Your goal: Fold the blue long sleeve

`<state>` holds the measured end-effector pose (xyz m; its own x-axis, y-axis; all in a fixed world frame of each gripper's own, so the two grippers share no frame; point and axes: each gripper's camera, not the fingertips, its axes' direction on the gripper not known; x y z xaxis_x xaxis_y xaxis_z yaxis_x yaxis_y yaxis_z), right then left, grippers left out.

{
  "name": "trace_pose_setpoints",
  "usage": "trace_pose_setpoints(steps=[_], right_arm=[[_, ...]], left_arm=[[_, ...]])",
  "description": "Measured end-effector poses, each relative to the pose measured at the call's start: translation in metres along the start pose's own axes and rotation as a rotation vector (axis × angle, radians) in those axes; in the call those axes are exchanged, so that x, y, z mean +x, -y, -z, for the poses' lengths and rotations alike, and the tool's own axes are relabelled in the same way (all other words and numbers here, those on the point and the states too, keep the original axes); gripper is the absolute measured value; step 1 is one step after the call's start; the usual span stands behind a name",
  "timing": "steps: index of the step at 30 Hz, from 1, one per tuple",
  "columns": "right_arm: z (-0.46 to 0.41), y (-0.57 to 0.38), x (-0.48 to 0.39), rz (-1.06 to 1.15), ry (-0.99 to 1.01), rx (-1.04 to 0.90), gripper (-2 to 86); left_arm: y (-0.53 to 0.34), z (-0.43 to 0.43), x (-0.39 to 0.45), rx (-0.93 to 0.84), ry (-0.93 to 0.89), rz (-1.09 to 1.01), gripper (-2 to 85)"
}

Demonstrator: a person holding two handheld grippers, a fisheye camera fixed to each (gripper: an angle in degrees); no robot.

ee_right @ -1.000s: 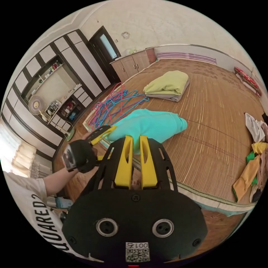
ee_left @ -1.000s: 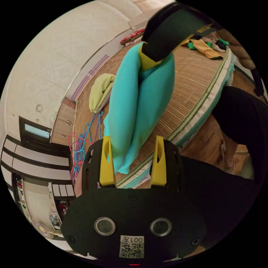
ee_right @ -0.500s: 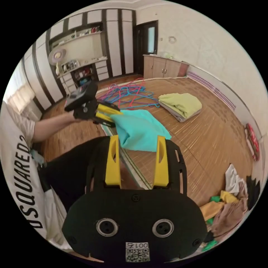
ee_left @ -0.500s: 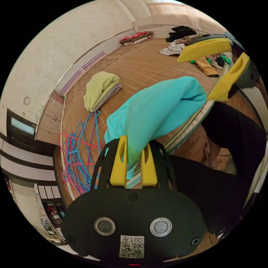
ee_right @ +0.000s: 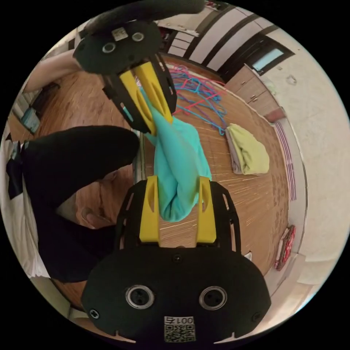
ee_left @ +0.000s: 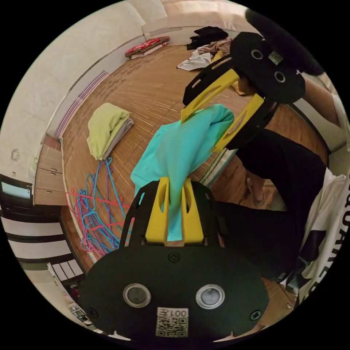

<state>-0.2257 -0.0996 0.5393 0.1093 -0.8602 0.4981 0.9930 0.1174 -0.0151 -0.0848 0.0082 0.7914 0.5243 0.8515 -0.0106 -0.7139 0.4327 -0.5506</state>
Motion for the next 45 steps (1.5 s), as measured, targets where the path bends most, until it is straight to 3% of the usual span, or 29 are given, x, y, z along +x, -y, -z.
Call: trace_pose_setpoints(steps=[6,9,16,21,26,30,35,39,45], right_arm=[[-0.013,0.016,-0.027,0.089,-0.235,-0.034,8.5],[0.004,0.016,-0.008,-0.055,-0.168,0.044,7.7],[0.045,0.019,0.022,-0.171,-0.108,0.098,7.2],[0.075,0.006,0.034,-0.097,-0.119,0.079,6.7],[0.083,0.012,0.109,-0.104,-0.196,0.038,6.2],[0.086,0.04,0.197,-0.156,-0.471,0.052,6.0],[0.093,0.064,0.289,-0.313,-0.723,0.228,6.3],[0.02,0.072,0.317,-0.224,-0.736,0.213,6.5],[-0.142,0.04,0.274,-0.003,-0.523,-0.071,6.5]], left_arm=[[0.001,-0.011,0.001,0.0,-0.008,0.029,6.6],[-0.004,-0.008,0.014,0.036,0.048,0.011,8.8],[-0.004,-0.007,0.041,0.084,0.418,0.087,11.8],[0.007,0.032,0.033,0.17,0.333,-0.02,8.0],[0.073,0.062,-0.039,0.136,0.294,-0.211,7.2],[0.15,0.093,-0.148,0.16,0.424,-0.155,6.9],[0.203,0.121,-0.246,0.313,0.7,-0.051,6.6],[0.222,0.046,-0.286,0.267,0.755,-0.001,5.6],[0.21,-0.131,-0.262,-0.016,0.36,-0.128,7.2]])
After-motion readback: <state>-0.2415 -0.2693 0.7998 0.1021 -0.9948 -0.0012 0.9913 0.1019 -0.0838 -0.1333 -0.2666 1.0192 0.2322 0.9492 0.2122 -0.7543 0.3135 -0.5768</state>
